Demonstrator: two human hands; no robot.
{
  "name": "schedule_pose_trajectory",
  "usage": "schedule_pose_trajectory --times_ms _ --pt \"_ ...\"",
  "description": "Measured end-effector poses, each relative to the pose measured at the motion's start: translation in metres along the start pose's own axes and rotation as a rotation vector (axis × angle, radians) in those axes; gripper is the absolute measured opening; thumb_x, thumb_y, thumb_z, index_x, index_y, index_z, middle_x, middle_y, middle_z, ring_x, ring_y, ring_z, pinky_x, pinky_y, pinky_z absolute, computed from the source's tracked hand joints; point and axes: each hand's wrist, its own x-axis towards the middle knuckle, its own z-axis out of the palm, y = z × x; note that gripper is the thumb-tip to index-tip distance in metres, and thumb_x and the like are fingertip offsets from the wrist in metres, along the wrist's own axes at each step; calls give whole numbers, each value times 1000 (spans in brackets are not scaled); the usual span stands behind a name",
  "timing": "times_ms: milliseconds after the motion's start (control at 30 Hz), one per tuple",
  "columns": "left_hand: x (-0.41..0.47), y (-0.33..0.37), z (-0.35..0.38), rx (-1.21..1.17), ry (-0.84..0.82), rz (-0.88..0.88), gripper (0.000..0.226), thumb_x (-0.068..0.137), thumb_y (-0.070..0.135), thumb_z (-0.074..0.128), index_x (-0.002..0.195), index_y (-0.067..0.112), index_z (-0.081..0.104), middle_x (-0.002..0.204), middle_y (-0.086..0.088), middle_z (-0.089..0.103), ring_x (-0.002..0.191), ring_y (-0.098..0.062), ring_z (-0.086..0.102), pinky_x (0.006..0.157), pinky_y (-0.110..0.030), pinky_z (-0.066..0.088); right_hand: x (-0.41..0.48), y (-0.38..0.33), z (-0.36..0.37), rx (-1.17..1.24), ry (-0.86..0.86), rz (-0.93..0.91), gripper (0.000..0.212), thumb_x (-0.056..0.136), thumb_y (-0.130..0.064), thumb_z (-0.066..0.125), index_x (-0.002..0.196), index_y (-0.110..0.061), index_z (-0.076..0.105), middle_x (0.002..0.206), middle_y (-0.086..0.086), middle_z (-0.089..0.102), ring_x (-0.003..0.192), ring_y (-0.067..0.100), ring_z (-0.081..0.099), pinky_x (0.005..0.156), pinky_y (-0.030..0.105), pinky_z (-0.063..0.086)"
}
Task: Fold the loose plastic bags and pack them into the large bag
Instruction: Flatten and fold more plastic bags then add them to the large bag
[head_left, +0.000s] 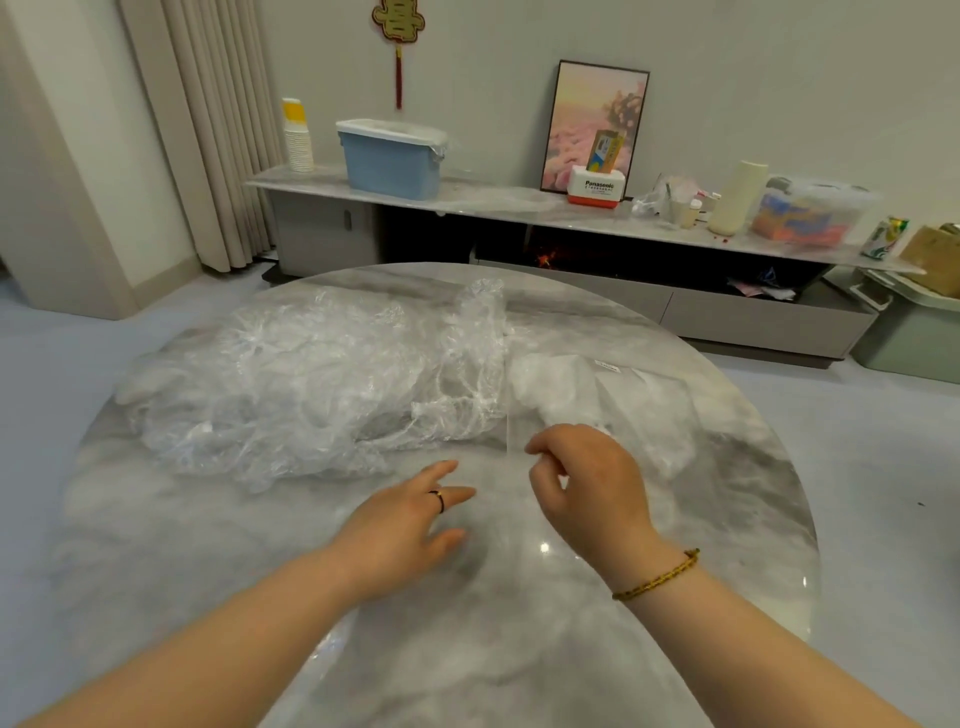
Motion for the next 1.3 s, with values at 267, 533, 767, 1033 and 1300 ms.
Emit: schedule_pose_trajectory --times_ms 267,533,767,1033,1300 --pt "-38 -61 1 252 -174 -245 65 96 45 35 148 21 5 156 0 -4 144 -14 3 115 -24 6 21 -47 67 -69 -749 24 39 93 -5 40 132 -8 45 133 7 48 122 25 42 93 31 37" --pt "-43 -74 12 275 -302 -255 98 64 70 -8 145 16 -17 153 0 -23 141 -12 -18 113 -28 -10 37 -34 120 -233 -896 152 59 89 7 35 145 -9 21 145 10 31 130 28 32 105 32 29" --pt "-41 -79 15 278 -346 -250 92 69 68 -9 142 14 -23 151 0 -28 139 -11 -24 111 -28 -15 48 -29 137 -318 -884 211 40 89 2 42 128 -7 42 127 12 47 117 26 45 92 31 39" --pt "-42 -78 13 245 -325 -233 134 28 86 -25 143 18 -20 142 7 -33 140 -10 -21 110 -26 -13 60 -18 126 -245 -594 367 23 94 -1 35 106 -6 55 101 11 52 85 22 46 70 27 36" --pt "-48 -61 6 257 -174 -277 70 97 47 27 147 17 -11 155 0 -14 143 -12 -6 114 -24 -3 93 -26 69 439 9 670 17 95 -12 43 99 -4 57 88 7 60 77 17 53 62 22 42"
